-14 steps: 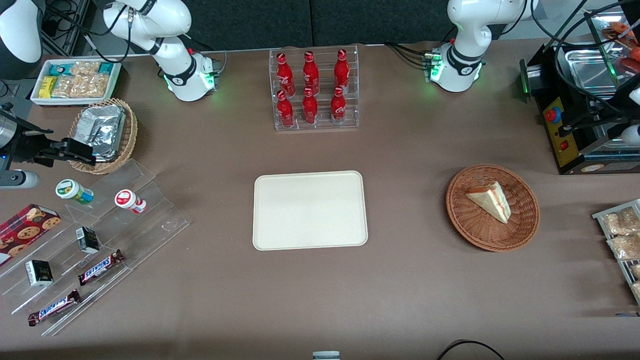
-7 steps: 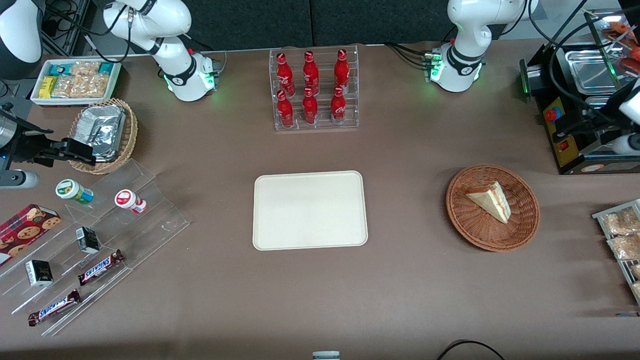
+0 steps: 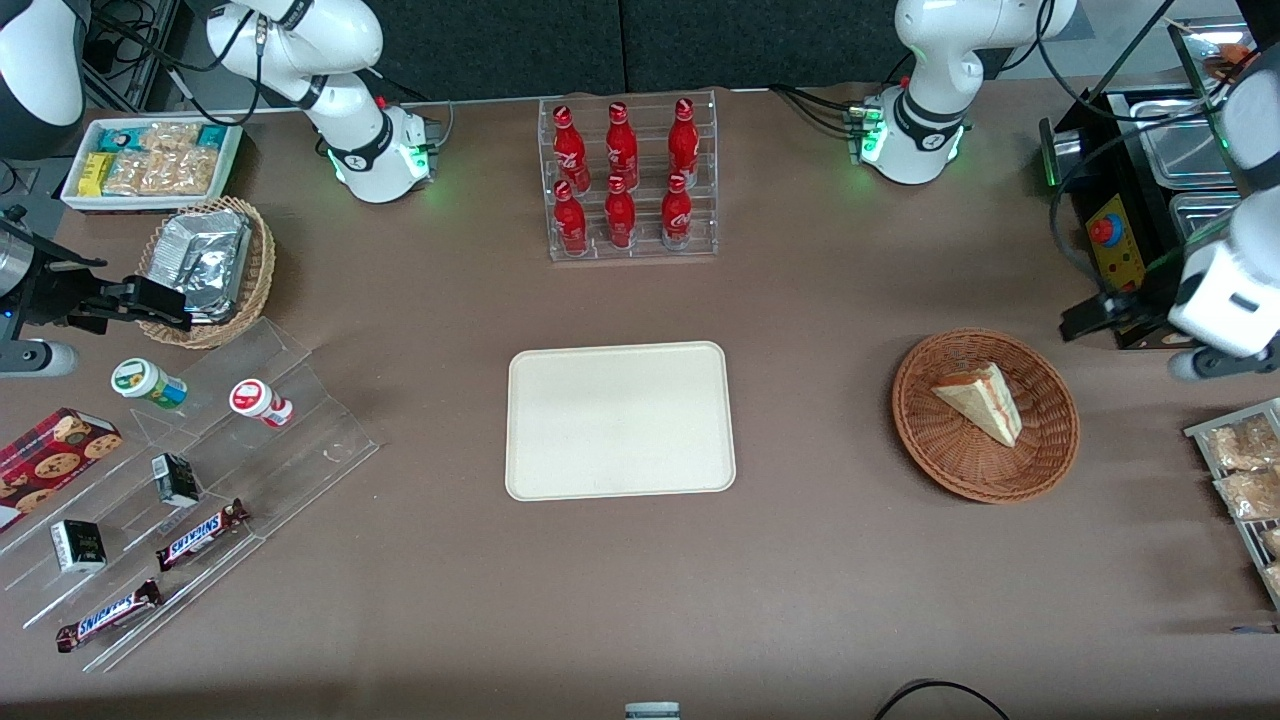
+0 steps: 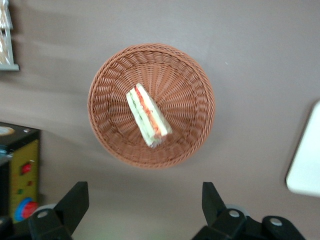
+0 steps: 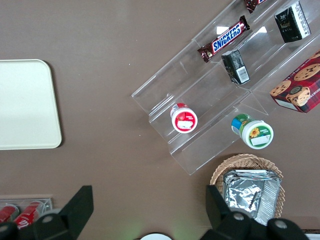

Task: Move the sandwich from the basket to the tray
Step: 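Move the left gripper from rest toward the wicker basket, then lower the open left gripper around the wrapped sandwich in the basket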

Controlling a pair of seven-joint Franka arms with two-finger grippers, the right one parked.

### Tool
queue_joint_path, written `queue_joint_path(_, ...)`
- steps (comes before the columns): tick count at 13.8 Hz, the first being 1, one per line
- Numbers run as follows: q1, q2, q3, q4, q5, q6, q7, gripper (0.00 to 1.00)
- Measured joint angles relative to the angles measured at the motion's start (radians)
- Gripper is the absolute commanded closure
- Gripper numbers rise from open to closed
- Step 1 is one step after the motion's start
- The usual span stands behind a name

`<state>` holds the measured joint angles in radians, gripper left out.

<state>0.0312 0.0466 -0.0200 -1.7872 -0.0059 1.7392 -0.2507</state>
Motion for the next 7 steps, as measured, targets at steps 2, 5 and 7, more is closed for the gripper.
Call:
queue_joint_path(2,-0.001,0.003,-0.002,-0.075,0.0,0.1,-0.119,0.0)
queue_joint_path(5,-0.001,0.011,-0.003,-0.162,0.003,0.228,-0.287,0.0)
queue_joint_path(7,-0.001,0.022,-0.003,-0.223,0.003,0.313,-0.342,0.0)
